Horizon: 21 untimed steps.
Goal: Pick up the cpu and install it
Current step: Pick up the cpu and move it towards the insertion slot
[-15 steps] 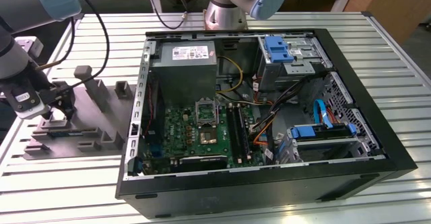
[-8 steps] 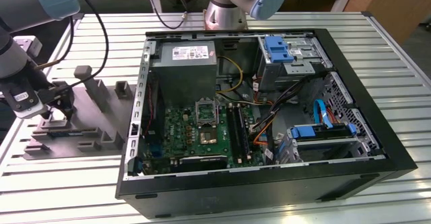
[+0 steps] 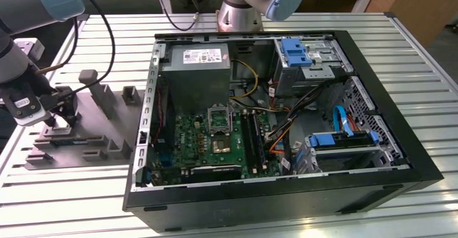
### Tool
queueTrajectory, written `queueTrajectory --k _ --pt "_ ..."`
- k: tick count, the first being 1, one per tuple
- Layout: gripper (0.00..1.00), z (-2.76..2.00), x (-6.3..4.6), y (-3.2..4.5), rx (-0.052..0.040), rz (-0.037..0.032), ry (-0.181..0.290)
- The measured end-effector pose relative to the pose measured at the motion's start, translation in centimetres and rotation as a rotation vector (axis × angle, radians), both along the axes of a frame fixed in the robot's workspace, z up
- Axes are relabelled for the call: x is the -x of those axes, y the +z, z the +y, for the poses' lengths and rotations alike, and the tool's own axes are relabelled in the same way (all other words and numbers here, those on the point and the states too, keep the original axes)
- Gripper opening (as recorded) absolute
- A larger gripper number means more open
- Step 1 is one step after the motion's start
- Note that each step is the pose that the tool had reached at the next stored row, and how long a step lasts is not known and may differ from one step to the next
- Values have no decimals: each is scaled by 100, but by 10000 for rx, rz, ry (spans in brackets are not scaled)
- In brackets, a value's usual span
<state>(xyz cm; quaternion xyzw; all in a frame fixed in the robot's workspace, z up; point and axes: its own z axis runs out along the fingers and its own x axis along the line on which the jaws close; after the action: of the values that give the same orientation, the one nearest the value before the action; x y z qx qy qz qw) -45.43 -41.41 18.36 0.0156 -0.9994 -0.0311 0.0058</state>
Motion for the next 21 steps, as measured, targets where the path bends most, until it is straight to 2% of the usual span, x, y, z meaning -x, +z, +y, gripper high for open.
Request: queueTrajectory --k 12,14,15,21 --pt "47 0 0 5 0 1 0" --pt "48 0 0 6 1 2 -1" --pt "55 0 0 9 1 2 0" --pt "55 -1 13 22 -1 0 0"
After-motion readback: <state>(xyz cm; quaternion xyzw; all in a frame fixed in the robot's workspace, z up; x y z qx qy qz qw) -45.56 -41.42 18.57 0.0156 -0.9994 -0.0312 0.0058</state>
